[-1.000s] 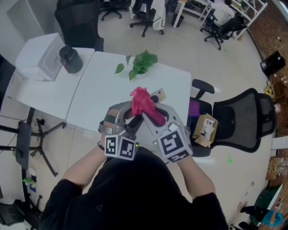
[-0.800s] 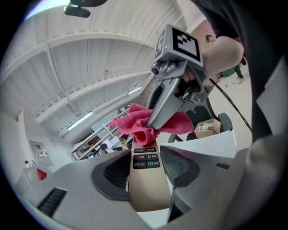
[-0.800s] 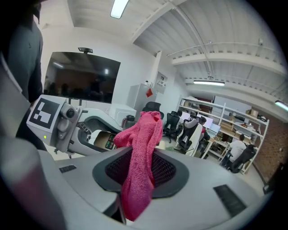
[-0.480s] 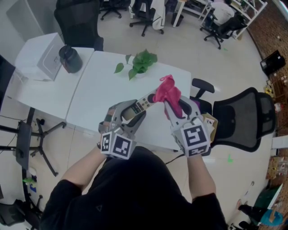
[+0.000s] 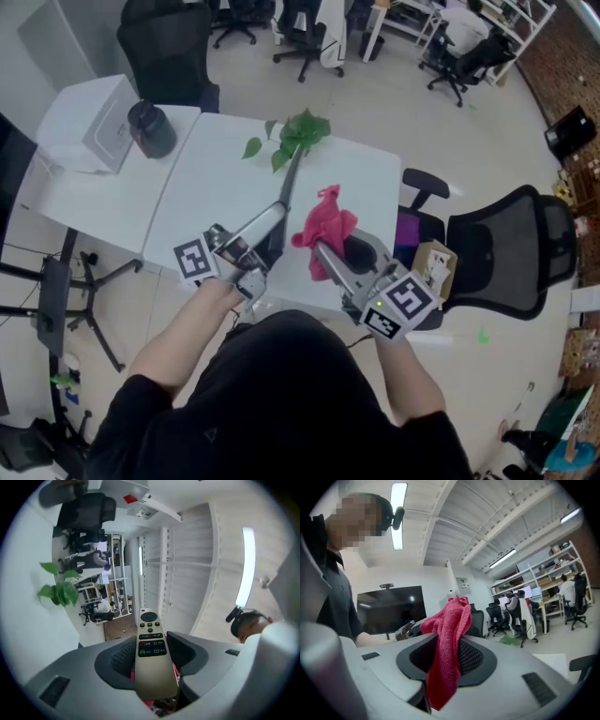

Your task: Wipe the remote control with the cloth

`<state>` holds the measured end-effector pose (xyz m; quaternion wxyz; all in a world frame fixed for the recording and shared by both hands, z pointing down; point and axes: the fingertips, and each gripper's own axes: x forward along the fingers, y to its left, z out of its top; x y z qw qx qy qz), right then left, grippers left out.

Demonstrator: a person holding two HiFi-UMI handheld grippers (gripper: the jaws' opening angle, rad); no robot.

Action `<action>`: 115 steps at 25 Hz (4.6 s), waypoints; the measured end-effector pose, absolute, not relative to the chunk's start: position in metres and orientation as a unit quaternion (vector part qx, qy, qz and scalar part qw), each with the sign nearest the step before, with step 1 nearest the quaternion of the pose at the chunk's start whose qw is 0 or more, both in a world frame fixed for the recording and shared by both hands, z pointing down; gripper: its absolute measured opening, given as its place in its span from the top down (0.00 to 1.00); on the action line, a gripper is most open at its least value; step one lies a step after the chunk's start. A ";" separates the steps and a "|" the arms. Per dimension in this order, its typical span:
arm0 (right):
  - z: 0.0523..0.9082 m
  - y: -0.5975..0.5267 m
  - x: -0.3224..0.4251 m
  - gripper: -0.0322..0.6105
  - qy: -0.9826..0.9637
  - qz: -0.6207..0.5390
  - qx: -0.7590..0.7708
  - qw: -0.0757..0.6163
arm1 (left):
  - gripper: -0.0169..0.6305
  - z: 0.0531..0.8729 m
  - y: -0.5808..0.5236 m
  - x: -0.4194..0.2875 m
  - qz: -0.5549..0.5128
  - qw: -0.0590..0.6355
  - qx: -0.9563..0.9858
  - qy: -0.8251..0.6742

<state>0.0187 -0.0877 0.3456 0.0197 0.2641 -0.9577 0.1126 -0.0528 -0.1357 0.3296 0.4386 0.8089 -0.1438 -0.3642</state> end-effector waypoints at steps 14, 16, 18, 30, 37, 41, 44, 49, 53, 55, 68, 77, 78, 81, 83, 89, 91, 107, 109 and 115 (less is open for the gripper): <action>0.323 -0.109 0.024 0.76 -0.959 0.123 0.254 -0.017 | 0.65 0.330 -0.081 -0.021 -0.282 0.453 0.846 -0.008; 0.316 -0.114 0.031 0.76 -0.956 0.119 0.265 -0.027 | 0.65 0.333 -0.077 -0.020 -0.275 0.452 0.848 -0.006; 0.313 -0.116 0.034 0.76 -0.956 0.116 0.269 -0.030 | 0.65 0.333 -0.075 -0.020 -0.274 0.452 0.849 -0.005; 0.345 -0.100 0.051 0.76 -0.918 -0.027 0.387 0.085 | 0.65 0.376 -0.120 -0.044 -0.150 0.292 0.905 -0.271; 0.410 -0.095 0.059 0.76 -0.887 0.000 0.425 0.178 | 0.65 0.480 -0.173 -0.088 0.121 0.137 0.856 -0.483; 0.430 -0.088 0.060 0.76 -0.878 0.049 0.434 0.195 | 0.65 0.552 -0.197 -0.106 0.212 0.136 0.815 -0.521; 0.440 -0.082 0.060 0.76 -0.878 0.058 0.431 0.197 | 0.65 0.606 -0.212 -0.117 0.271 0.143 0.791 -0.529; 0.441 -0.075 0.062 0.76 -0.874 0.071 0.436 0.201 | 0.65 0.668 -0.221 -0.135 0.323 0.188 0.757 -0.536; 0.444 -0.074 0.066 0.76 -0.873 0.071 0.438 0.202 | 0.65 0.683 -0.227 -0.142 0.319 0.198 0.749 -0.546; 0.443 -0.073 0.068 0.76 -0.868 0.081 0.444 0.209 | 0.65 0.688 -0.227 -0.138 0.319 0.199 0.750 -0.544; 0.455 -0.077 0.072 0.76 -0.867 0.096 0.439 0.218 | 0.64 0.713 -0.221 -0.121 0.337 0.219 0.757 -0.515; 0.489 -0.100 0.068 0.76 -0.857 0.139 0.437 0.236 | 0.57 0.680 -0.209 -0.134 0.302 0.196 0.769 -0.528; 0.503 -0.107 0.067 0.76 -0.854 0.147 0.433 0.247 | 0.57 0.670 -0.206 -0.136 0.290 0.191 0.774 -0.530; 0.558 -0.129 0.070 0.76 -0.838 0.178 0.427 0.289 | 0.57 0.636 -0.188 -0.136 0.254 0.181 0.790 -0.528; 0.594 -0.142 0.071 0.76 -0.825 0.200 0.422 0.317 | 0.57 0.613 -0.174 -0.136 0.235 0.171 0.800 -0.525; 0.667 -0.168 0.067 0.75 -0.791 0.234 0.402 0.397 | 0.57 0.562 -0.139 -0.143 0.210 0.152 0.809 -0.527; 0.683 -0.173 0.068 0.75 -0.780 0.239 0.402 0.417 | 0.57 0.551 -0.131 -0.144 0.206 0.156 0.808 -0.530; 0.633 -0.170 0.086 0.63 -0.806 0.204 0.434 0.347 | 0.57 0.507 -0.134 -0.113 0.180 0.121 0.837 -0.502; 0.596 -0.164 0.084 0.63 -0.824 0.177 0.440 0.310 | 0.57 0.499 -0.136 -0.105 0.175 0.114 0.845 -0.493; 0.506 -0.141 0.075 0.75 -0.852 0.144 0.455 0.216 | 0.57 0.475 -0.140 -0.081 0.169 0.080 0.867 -0.462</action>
